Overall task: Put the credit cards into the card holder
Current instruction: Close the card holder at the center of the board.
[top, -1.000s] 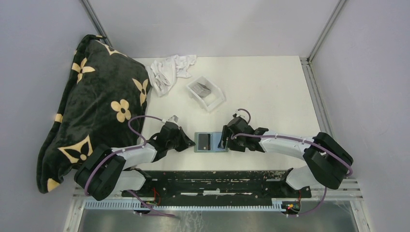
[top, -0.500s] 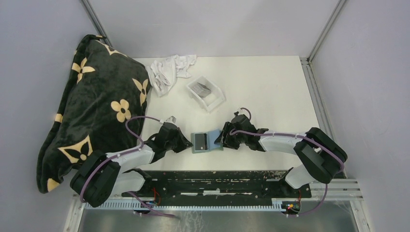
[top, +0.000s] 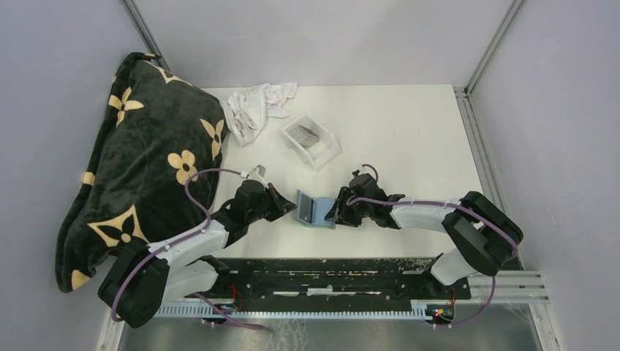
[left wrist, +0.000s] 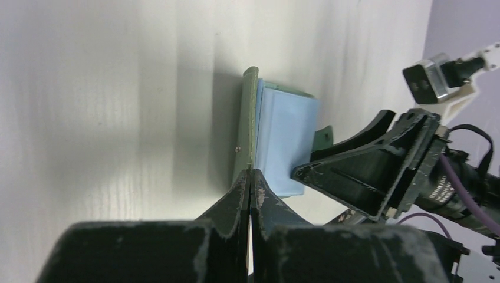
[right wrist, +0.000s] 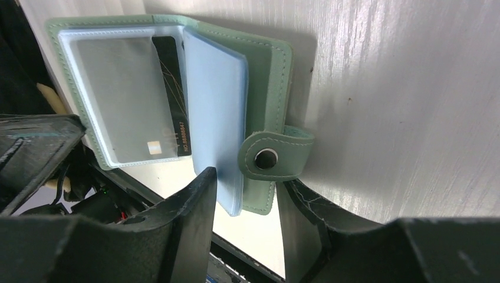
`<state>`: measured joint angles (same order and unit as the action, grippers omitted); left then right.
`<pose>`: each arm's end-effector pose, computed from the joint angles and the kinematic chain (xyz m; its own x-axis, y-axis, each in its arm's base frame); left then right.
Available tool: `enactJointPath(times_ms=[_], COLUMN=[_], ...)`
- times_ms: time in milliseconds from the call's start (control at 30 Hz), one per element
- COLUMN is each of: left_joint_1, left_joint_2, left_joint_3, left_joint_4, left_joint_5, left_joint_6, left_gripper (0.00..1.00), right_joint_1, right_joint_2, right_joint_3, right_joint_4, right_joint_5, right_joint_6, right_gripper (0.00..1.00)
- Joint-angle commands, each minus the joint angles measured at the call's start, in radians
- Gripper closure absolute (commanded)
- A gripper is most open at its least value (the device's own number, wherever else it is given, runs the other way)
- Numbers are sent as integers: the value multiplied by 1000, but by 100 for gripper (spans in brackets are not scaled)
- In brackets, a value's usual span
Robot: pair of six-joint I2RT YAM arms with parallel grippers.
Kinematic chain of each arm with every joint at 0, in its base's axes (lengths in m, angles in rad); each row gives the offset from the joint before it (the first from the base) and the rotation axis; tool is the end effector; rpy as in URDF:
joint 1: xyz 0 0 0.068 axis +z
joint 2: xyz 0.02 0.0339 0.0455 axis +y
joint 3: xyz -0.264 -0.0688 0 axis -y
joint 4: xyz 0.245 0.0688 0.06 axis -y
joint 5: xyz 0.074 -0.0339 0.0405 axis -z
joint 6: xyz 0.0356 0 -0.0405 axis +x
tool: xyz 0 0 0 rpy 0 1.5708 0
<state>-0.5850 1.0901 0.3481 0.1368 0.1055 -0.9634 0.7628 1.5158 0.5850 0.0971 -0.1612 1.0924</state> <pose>0.1722 -0.1186 0.1640 -0.7809 -0.4622 -0.4202 -0.0349 0.7039 -0.7095 0.1936 0.1930 0.1356 -0.9211 0.3317 -0.2039 0.1253 0.7483 0.6514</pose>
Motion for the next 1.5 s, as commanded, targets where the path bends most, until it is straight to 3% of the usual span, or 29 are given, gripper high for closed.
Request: enactJointPath(times_ms=[0,667,1467], left_joint_1=[-7,-150,-174], left_joint_2=[4,248,384], left_joint_3=[35,134,159], left_joint_4=[119,319,337], left_joint_5=[59,153,187], left_joint_6=[-32,-34,-31], left_gripper=[96,96,96], right_joint_1=[0,-5,-22], right_joint_2=[17,-55,-14], right_joint_3=[11,99,215], right_joint_4=[-70,-337,-442], right_joint_5=[-4,121,260], right_joint_6=[-36,-154,-303], right_gripper=[52,39,38])
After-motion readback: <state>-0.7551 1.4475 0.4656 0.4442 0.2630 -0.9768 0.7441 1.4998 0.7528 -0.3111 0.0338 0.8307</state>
